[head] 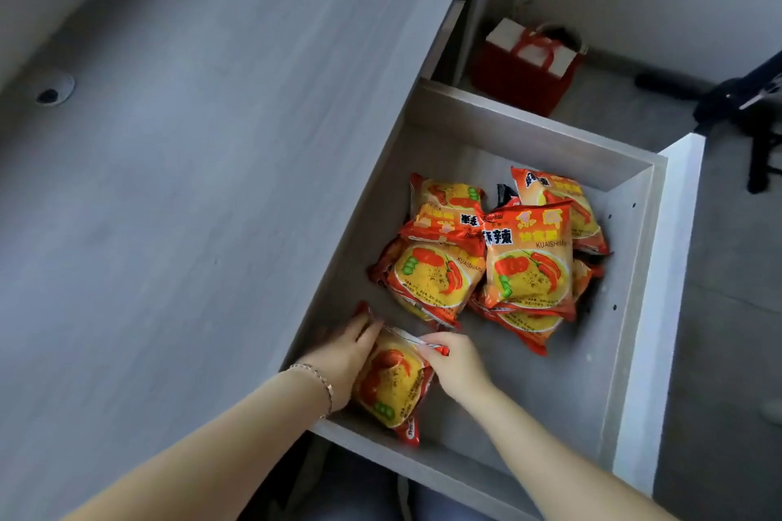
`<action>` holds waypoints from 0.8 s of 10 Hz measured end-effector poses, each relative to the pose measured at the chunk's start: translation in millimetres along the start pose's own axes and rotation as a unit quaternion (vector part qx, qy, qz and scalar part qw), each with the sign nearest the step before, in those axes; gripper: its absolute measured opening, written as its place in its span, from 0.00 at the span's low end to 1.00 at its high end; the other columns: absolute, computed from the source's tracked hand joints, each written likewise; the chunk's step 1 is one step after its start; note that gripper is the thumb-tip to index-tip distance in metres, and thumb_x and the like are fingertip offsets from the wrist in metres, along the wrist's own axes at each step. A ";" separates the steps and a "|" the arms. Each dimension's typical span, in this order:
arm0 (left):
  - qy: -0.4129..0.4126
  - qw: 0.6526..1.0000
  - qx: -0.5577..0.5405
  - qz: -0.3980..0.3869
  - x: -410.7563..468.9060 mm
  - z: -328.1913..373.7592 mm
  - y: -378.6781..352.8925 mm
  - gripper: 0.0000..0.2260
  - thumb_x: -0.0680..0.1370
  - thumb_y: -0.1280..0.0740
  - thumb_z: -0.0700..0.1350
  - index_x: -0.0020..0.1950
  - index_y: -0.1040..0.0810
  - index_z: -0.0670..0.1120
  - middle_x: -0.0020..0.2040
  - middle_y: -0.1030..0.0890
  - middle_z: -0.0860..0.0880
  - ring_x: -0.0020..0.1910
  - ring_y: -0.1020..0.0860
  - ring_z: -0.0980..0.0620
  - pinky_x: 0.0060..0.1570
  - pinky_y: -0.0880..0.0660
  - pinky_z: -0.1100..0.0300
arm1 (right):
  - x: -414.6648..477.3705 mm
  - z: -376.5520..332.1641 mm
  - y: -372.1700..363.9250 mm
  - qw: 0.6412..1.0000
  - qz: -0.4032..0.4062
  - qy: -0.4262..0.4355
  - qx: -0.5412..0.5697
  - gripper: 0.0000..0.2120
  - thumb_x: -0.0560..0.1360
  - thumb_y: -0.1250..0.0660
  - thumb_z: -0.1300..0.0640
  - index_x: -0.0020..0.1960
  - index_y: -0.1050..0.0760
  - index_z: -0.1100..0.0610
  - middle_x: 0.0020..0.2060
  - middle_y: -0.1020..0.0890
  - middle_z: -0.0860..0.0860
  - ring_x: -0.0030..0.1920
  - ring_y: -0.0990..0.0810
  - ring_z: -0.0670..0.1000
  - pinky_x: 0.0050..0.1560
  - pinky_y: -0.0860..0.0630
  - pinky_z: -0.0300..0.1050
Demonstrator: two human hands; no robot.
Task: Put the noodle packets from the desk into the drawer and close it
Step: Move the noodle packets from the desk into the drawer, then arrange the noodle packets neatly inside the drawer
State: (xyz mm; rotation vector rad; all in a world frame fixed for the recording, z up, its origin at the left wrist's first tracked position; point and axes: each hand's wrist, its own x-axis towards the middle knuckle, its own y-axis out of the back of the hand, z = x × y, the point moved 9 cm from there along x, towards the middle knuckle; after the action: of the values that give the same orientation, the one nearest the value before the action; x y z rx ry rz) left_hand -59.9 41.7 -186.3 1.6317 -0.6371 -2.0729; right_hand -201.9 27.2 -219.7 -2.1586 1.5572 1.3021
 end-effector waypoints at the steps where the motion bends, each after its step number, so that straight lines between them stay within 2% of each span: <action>1: 0.069 0.992 -0.097 0.034 11.9 -15.4 -2.5 0.33 0.75 0.35 0.36 0.76 0.46 0.48 0.76 0.49 0.48 0.75 0.47 0.47 0.75 0.43 0.53 | 10.3 3.2 -11.0 1.000 0.023 -0.003 0.021 0.11 0.77 0.37 0.58 0.57 0.22 0.61 0.56 0.19 0.55 0.58 0.23 0.53 0.52 0.33 0.38; 2: 0.180 0.957 -0.193 0.123 12.7 -37.5 5.3 0.23 0.79 0.42 0.39 0.74 0.42 0.47 0.75 0.45 0.46 0.74 0.44 0.46 0.73 0.40 0.50 | 17.5 5.9 -12.8 0.998 0.045 -0.017 0.045 0.12 0.76 0.35 0.56 0.56 0.23 0.60 0.56 0.19 0.55 0.58 0.23 0.53 0.52 0.33 0.39; 3: 0.267 0.920 -0.259 0.122 13.1 -62.1 -2.5 0.18 0.80 0.41 0.38 0.70 0.36 0.38 0.68 0.31 0.38 0.67 0.31 0.42 0.64 0.34 0.53 | 19.2 16.6 -8.8 0.995 0.066 -0.039 0.057 0.13 0.76 0.35 0.56 0.57 0.22 0.61 0.56 0.19 0.56 0.58 0.23 0.55 0.51 0.32 0.39; 4: 0.293 0.917 -0.253 0.093 16.3 -76.9 -19.7 0.16 0.80 0.42 0.35 0.67 0.33 0.35 0.66 0.27 0.37 0.65 0.29 0.41 0.62 0.32 0.54 | 14.0 24.1 -5.0 0.994 0.080 -0.053 0.058 0.15 0.77 0.37 0.54 0.58 0.23 0.62 0.53 0.19 0.54 0.58 0.22 0.55 0.51 0.32 0.39; 5: 0.303 0.910 -0.273 0.072 17.2 -73.2 -29.2 0.12 0.81 0.41 0.40 0.61 0.26 0.37 0.63 0.24 0.38 0.62 0.27 0.41 0.63 0.32 0.52 | 9.0 28.3 -8.4 0.994 0.079 -0.069 0.035 0.14 0.77 0.38 0.54 0.58 0.24 0.61 0.47 0.22 0.53 0.55 0.22 0.56 0.49 0.31 0.40; 6: 0.296 0.915 -0.269 0.056 19.3 -68.3 -32.2 0.11 0.81 0.42 0.41 0.59 0.24 0.38 0.59 0.22 0.39 0.59 0.24 0.41 0.60 0.29 0.52 | 7.6 38.8 -8.9 0.991 0.083 -0.100 0.012 0.09 0.76 0.37 0.55 0.48 0.23 0.61 0.41 0.22 0.53 0.44 0.22 0.55 0.44 0.29 0.43; 7: 0.305 0.931 -0.196 0.043 18.9 -65.5 -25.3 0.13 0.82 0.47 0.38 0.60 0.25 0.39 0.60 0.22 0.41 0.60 0.24 0.43 0.60 0.28 0.54 | 9.5 51.2 -4.9 0.988 0.093 -0.124 0.006 0.06 0.75 0.34 0.58 0.41 0.24 0.58 0.39 0.19 0.55 0.41 0.20 0.57 0.43 0.25 0.45; 8: 0.309 0.941 -0.136 0.027 19.7 -62.3 -18.3 0.15 0.82 0.48 0.36 0.63 0.26 0.39 0.61 0.22 0.42 0.60 0.23 0.44 0.58 0.26 0.55 | 10.3 51.6 -8.2 0.985 0.103 -0.136 0.031 0.04 0.74 0.33 0.58 0.44 0.20 0.58 0.42 0.16 0.57 0.44 0.17 0.60 0.48 0.19 0.56</action>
State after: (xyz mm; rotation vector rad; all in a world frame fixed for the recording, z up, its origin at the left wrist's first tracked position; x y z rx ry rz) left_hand -4.4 39.1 -225.2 1.9195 -0.1659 -1.4004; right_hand -222.3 54.1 -260.9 -1.7325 1.7137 1.5124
